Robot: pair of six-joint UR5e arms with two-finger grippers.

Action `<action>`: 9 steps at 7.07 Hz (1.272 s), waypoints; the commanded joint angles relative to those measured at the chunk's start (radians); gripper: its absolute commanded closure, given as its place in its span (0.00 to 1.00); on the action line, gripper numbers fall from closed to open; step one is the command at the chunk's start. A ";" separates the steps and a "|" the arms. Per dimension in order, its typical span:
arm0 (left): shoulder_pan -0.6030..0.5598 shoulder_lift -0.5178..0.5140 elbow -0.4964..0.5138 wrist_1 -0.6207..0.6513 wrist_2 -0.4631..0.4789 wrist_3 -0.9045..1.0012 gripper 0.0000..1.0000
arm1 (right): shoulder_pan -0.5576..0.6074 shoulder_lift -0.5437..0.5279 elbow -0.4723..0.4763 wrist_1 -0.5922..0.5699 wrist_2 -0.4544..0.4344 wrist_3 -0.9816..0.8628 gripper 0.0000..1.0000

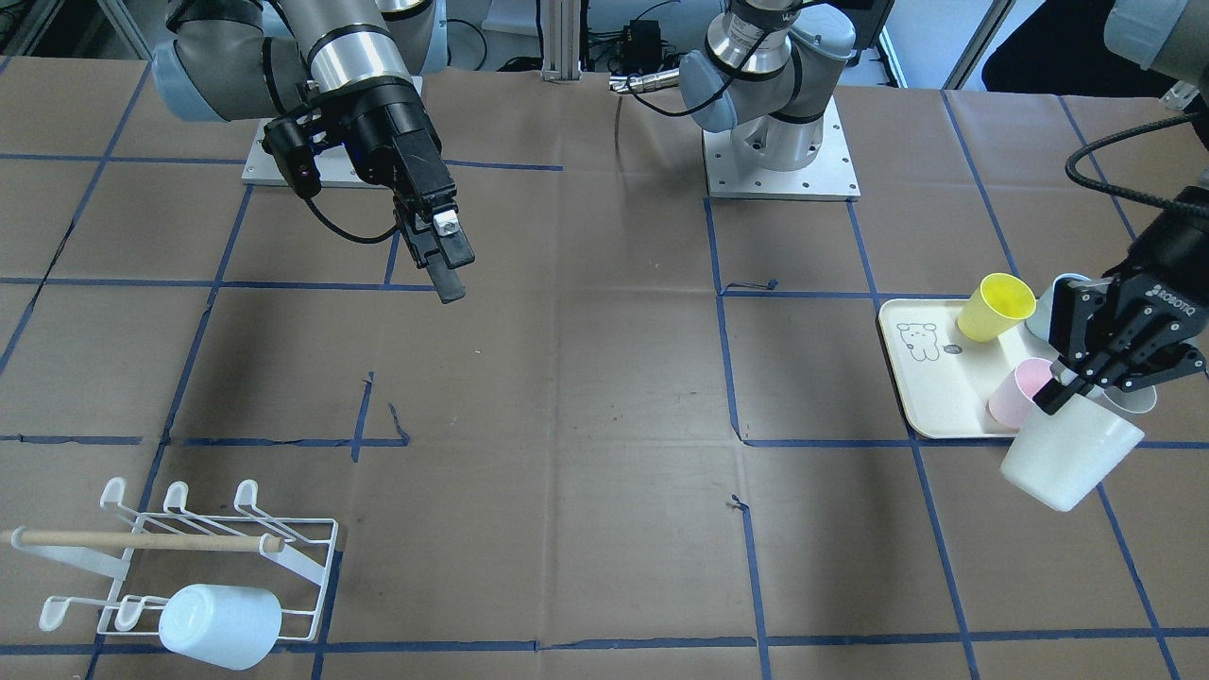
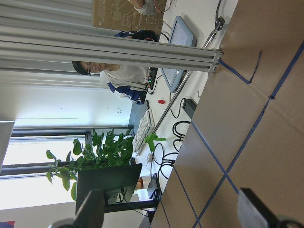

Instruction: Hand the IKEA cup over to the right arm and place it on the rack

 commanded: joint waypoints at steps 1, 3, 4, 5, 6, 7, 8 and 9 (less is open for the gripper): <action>-0.002 0.009 -0.094 0.175 -0.272 0.069 1.00 | 0.000 0.003 0.000 -0.014 -0.001 -0.001 0.01; -0.037 0.000 -0.217 0.402 -0.415 0.083 1.00 | -0.002 0.002 0.000 -0.027 0.000 -0.001 0.00; -0.077 -0.003 -0.258 0.486 -0.416 0.081 1.00 | 0.000 0.002 0.000 -0.031 0.000 -0.001 0.00; -0.106 -0.006 -0.295 0.560 -0.414 0.078 1.00 | 0.000 0.002 0.002 -0.031 0.000 -0.001 0.00; -0.120 -0.009 -0.332 0.632 -0.416 0.072 1.00 | 0.000 0.002 0.003 -0.057 -0.001 -0.001 0.00; -0.137 -0.006 -0.364 0.657 -0.419 0.080 1.00 | 0.000 0.000 0.023 -0.082 -0.001 0.011 0.00; -0.184 -0.006 -0.383 0.691 -0.417 0.086 1.00 | 0.000 -0.002 0.052 -0.091 0.000 0.090 0.00; -0.232 -0.011 -0.388 0.732 -0.410 0.084 1.00 | 0.002 -0.003 0.056 -0.094 0.011 0.129 0.00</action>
